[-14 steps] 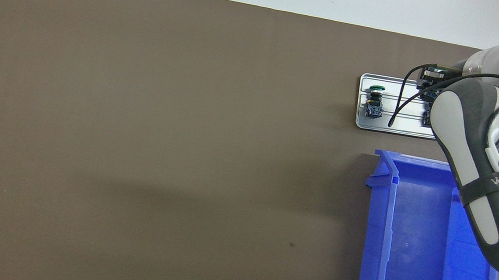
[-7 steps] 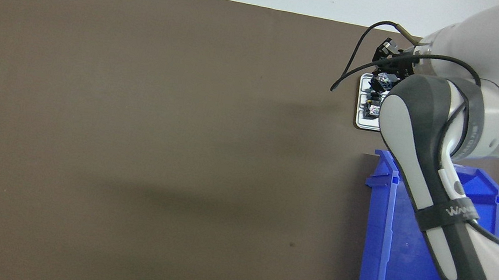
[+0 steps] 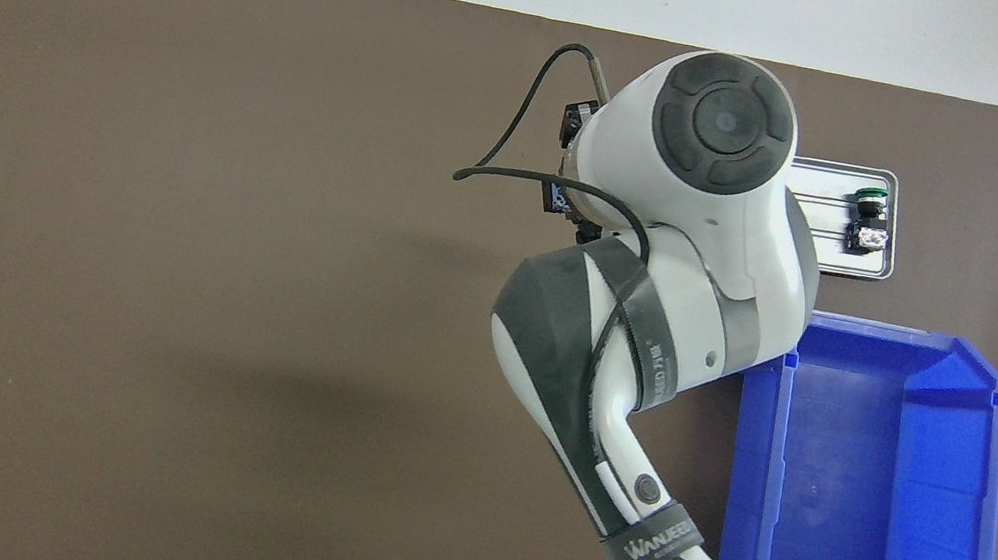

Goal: Place and press button with both arms
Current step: 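Carry the button with the right gripper to mid-table and release, then withdraw the right gripper while the left gripper reaches the button, then lower the left gripper over the button and close on it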

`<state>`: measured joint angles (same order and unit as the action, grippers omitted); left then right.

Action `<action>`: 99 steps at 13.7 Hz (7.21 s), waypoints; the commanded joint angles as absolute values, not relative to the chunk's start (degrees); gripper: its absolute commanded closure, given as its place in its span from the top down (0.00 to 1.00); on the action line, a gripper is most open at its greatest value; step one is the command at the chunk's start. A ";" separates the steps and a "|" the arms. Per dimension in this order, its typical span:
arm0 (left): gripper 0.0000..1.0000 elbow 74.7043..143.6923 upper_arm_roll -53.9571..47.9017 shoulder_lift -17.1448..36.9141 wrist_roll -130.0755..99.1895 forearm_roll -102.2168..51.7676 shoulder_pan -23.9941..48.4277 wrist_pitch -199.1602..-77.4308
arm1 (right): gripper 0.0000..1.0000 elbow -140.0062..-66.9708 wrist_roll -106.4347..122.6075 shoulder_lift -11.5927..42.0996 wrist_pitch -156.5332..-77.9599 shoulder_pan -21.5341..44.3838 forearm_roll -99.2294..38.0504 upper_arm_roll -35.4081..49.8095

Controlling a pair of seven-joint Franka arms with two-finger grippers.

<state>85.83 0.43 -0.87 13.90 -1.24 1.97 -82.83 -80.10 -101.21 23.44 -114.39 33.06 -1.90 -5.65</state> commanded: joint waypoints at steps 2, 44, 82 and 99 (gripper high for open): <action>1.00 87.80 0.62 -2.46 14.24 -0.62 2.02 -83.94 | 0.00 -82.00 -119.15 25.13 -119.34 37.61 -0.44 -5.71; 0.98 93.51 -0.79 -2.81 22.75 -2.10 12.03 -101.42 | 0.99 -91.14 -79.60 19.17 -125.88 31.31 5.46 -5.27; 0.93 106.61 -0.62 22.68 49.75 -5.19 35.51 -135.88 | 1.00 -93.51 -5.54 -4.65 -86.22 2.11 1.67 -5.63; 0.00 108.72 -0.26 22.41 48.25 -1.05 35.86 -138.08 | 1.00 -93.60 -6.86 -4.66 -89.83 2.20 1.23 -5.45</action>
